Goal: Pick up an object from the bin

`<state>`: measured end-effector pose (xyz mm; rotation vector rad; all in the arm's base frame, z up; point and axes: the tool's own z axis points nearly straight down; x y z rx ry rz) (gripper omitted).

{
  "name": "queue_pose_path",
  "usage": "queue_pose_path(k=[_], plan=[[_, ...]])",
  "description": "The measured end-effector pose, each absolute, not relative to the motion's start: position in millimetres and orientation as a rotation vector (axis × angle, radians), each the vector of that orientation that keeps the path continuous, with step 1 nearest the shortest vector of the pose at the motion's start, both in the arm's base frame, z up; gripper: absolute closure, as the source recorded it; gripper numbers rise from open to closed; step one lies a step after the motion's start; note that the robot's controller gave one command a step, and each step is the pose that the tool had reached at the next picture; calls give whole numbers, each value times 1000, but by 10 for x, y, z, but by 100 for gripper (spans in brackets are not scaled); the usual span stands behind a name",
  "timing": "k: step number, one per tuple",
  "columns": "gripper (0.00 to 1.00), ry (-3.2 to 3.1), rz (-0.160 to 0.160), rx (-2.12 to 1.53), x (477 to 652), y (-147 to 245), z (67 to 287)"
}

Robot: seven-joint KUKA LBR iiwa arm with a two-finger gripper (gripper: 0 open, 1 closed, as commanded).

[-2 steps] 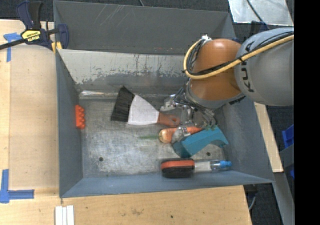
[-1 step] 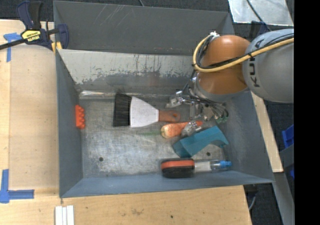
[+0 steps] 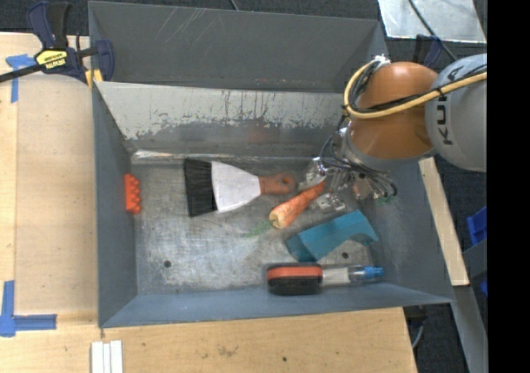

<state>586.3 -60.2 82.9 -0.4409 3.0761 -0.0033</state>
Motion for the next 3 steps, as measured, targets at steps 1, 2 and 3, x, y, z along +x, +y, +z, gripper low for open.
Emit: queue_pose_path(k=[1, 2, 3], plan=[[100, 3076, -3, -441, 5863, -602, 829], [100, 3114, 1, -425, 5858, -536, 1134], [100, 3103, -3, -417, 5993, -567, 1476]])
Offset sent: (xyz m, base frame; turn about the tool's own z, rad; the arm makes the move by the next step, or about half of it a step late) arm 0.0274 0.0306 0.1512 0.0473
